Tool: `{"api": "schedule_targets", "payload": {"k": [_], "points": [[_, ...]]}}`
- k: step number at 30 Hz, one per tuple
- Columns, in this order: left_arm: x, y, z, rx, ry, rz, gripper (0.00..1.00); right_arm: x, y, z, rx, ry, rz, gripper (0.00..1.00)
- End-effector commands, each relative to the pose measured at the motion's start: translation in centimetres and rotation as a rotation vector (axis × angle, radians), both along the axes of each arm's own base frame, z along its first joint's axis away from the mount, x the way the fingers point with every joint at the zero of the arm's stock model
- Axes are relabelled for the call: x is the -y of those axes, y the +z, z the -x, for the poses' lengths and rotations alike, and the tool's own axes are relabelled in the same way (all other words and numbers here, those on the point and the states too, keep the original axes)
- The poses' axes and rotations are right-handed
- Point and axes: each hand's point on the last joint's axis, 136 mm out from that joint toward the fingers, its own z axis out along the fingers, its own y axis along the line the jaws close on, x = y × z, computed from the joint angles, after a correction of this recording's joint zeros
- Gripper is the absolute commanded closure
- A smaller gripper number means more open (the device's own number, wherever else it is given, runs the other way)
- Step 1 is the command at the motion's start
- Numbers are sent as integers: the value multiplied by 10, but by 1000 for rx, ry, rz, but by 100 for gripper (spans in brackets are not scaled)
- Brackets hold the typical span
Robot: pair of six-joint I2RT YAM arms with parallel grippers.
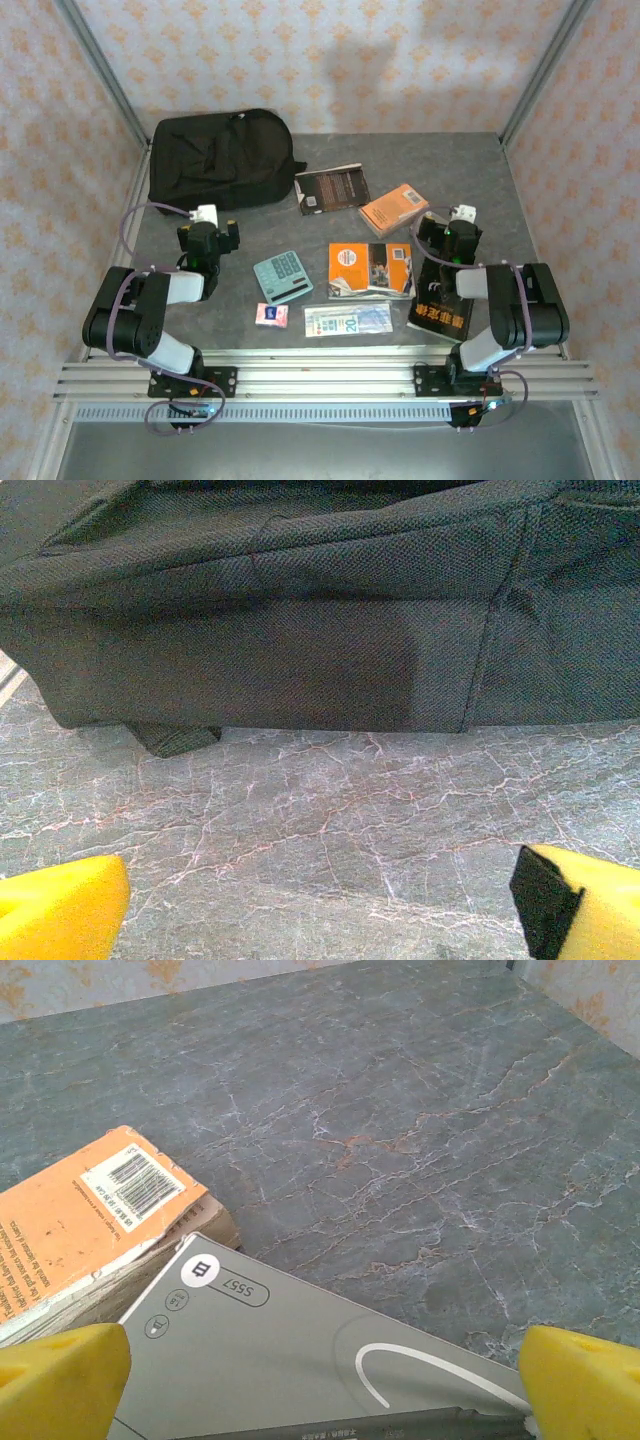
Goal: Pack the student bag
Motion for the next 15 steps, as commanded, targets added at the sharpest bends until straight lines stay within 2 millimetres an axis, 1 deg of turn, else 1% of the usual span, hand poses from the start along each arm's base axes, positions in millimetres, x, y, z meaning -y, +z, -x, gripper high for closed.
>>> {"api": "schedule_targets", "payload": {"k": [1,15], "points": [[-3,15,-7,49,11,7,0,-2,7,-4,19,14,6,1],[-3,14,-7,46,10,10,0,-2,7,-5,18,14,5,1]]}}
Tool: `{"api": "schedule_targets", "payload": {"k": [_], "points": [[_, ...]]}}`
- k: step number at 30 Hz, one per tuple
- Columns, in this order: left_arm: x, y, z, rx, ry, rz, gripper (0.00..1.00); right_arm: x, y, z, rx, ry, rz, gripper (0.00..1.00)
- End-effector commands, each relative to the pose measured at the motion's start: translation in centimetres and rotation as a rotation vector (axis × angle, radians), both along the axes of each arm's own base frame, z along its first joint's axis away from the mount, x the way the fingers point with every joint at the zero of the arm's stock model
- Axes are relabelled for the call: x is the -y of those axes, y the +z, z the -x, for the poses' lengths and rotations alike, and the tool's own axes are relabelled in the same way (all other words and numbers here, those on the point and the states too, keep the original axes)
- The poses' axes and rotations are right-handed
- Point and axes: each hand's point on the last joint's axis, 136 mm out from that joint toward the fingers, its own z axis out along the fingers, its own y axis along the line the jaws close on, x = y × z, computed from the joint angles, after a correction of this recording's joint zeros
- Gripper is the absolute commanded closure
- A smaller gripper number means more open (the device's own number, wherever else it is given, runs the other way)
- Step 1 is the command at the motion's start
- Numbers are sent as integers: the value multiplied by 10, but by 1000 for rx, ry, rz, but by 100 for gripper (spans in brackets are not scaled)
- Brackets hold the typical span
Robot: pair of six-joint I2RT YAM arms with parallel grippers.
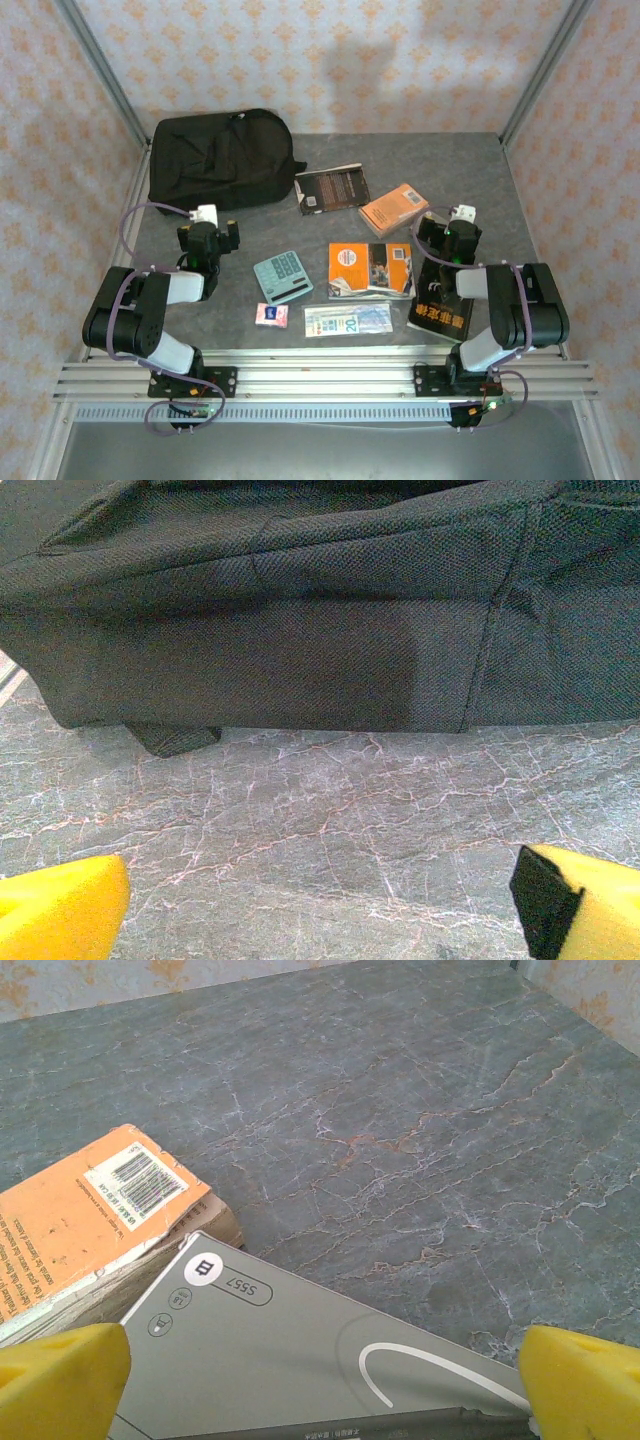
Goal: Pack the student bag
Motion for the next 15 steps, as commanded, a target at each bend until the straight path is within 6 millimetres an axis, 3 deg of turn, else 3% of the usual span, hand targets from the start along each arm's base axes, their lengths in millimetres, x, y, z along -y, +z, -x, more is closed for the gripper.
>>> {"api": "schedule_targets", "payload": {"k": [1,6,9,12,15], "points": [[-3,14,-7,44,9,10,0,-1,6,-5,17,10,4,1],[-1,16,-9,40,-11,12,0,-1,7,-4,18,11,2,1],[-7,31,-9,10,29,0,0,-4,19,-8,18,28,10,1],[-20,63,-3,23,119,-10,0,-17,56,-11,-82,51,53,1],[-5,109,-2,88,47,-22,0,-43,114,-10,13,75,-1,1]]}}
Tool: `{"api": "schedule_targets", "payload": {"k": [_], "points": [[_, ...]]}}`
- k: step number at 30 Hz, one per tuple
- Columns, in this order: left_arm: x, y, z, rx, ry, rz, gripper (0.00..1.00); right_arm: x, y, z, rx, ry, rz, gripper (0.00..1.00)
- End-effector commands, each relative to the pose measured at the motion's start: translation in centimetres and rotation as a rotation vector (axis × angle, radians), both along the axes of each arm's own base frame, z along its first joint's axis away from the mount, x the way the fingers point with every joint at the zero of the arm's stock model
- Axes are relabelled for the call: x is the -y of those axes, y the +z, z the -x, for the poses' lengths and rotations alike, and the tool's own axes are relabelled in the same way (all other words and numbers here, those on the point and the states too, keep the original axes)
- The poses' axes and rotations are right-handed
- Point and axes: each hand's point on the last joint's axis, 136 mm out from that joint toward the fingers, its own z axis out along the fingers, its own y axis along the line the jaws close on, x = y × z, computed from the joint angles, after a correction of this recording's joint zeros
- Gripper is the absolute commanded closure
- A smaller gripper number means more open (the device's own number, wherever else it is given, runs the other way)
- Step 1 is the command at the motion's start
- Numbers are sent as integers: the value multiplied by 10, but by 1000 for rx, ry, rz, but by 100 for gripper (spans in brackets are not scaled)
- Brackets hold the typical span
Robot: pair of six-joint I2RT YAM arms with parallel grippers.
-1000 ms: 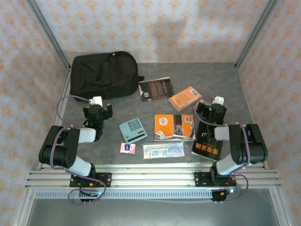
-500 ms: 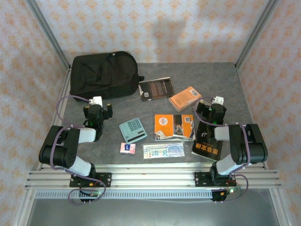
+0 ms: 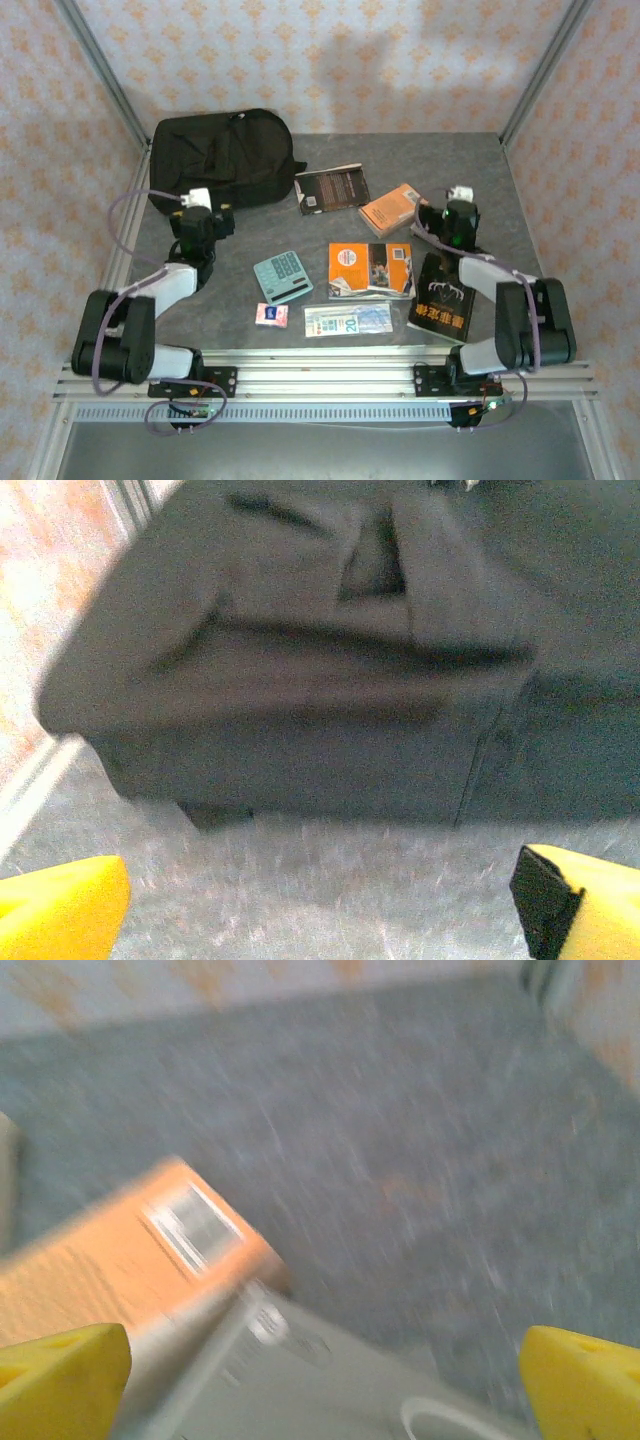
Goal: Pack the student bag
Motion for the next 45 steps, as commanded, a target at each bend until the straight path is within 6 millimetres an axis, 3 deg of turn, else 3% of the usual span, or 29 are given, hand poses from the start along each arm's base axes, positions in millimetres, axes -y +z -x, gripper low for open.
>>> {"api": "schedule_targets", "payload": {"k": [1,4,8,11,13,15,17,19,21,22,25,29,31,34,41,45], "points": [[7,50,10,23,-10,-38,0,-30,67,14,75,23,-38,1],[26,108,23,72,-58,-2,0,-88,118,40,142,170,-38,1],[68,164,53,96,-222,129,0,-147,154,87,102,339,-97,1],[96,190,88,65,-315,167,0,-153,176,118,70,346,-208,1],[113,197,114,3,-401,100,0,-150,187,134,5,344,-195,1],[115,199,134,-64,-397,99,0,-134,193,145,-89,261,-116,1],[105,185,146,-148,-288,215,0,-126,192,156,-211,251,-30,1],[94,173,155,-237,-208,217,0,-127,190,163,-292,300,44,1],[69,160,161,-261,-38,211,0,-114,184,159,-292,189,28,1],[67,153,158,-251,-1,232,0,-107,179,155,-281,126,-8,1],[85,134,150,-259,-42,326,0,-128,164,156,-327,193,-160,0],[117,82,145,-500,-105,346,0,-151,131,161,-445,209,-278,0],[130,55,144,-611,-136,373,0,-168,114,167,-519,265,-327,5],[132,24,140,-682,-108,461,0,-195,90,170,-607,301,-450,17],[147,-26,133,-773,-155,594,0,-249,38,159,-817,262,-643,25],[150,-50,132,-810,-139,617,0,-290,7,162,-888,318,-753,18]]}}
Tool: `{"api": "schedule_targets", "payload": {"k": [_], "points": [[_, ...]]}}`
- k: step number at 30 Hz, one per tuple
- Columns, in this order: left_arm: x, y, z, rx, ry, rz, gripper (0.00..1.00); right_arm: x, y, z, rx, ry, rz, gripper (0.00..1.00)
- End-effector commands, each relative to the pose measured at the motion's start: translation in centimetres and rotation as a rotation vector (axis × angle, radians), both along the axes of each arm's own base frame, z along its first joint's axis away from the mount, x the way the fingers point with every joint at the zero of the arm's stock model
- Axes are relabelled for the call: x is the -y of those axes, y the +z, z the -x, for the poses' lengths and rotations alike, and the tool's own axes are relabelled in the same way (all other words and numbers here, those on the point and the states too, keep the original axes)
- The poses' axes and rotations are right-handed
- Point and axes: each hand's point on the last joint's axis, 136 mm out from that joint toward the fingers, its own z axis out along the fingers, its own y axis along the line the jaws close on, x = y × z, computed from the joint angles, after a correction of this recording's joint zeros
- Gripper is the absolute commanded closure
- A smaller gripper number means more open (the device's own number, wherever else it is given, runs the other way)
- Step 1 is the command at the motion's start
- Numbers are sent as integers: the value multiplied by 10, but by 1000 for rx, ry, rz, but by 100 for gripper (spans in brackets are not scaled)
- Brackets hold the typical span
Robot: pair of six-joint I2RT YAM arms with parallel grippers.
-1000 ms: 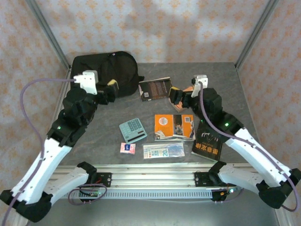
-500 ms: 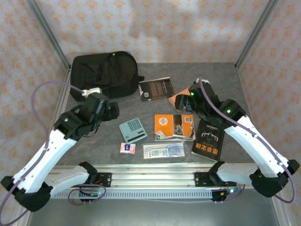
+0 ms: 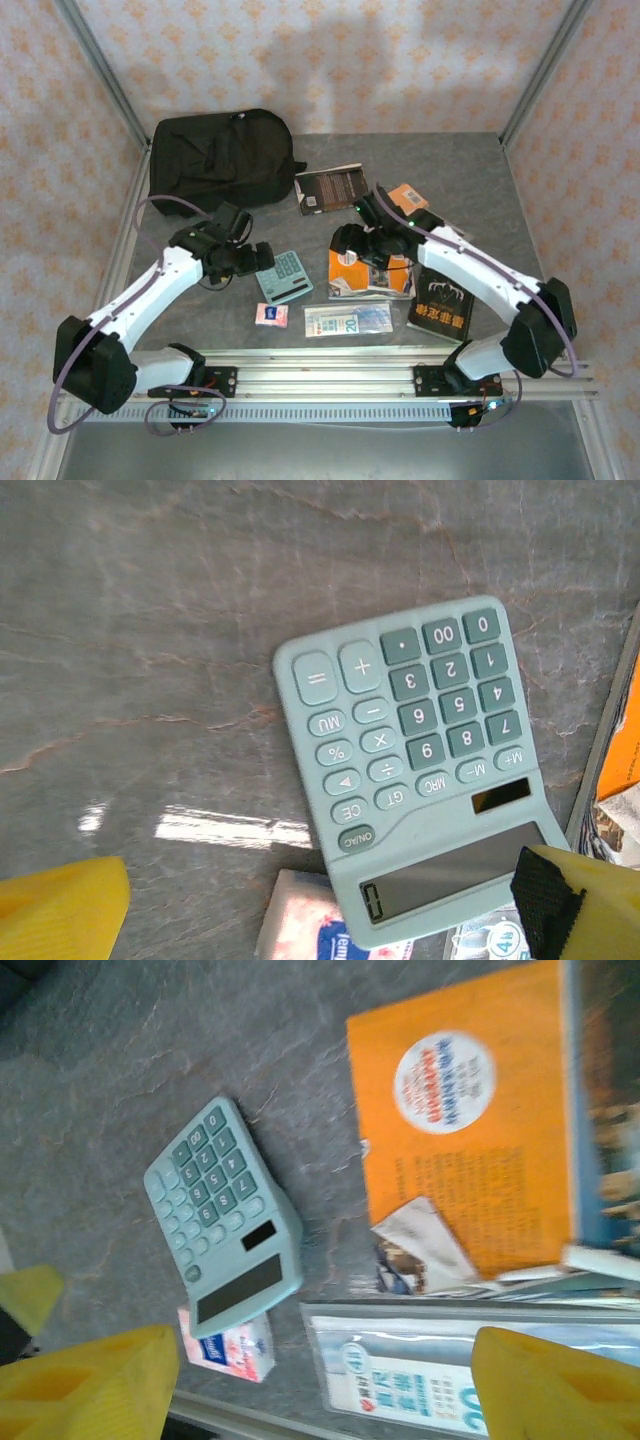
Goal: Pack the student bag
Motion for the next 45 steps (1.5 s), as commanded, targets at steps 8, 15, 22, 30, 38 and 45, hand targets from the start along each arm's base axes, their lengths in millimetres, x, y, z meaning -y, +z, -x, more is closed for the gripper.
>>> {"api": "schedule_targets", "payload": {"k": [8,15,22,30,38,45], "points": [[7,-12,-10,-6,34,54,0,-77,-67,3,-223,-116,-239,23],[2,-3,-8,-15,52,35,0,-95,-102,4,-297,-200,-289,27],[-2,10,-4,4,62,31,0,-108,-113,4,-323,-208,-324,42],[-8,20,0,13,77,15,0,-102,-130,5,-344,-241,-283,57],[-31,40,-7,57,124,-60,0,-91,-130,-13,-326,-246,-232,71],[-56,60,-36,130,206,-49,0,-60,-127,-41,-279,-230,-135,48]]}}
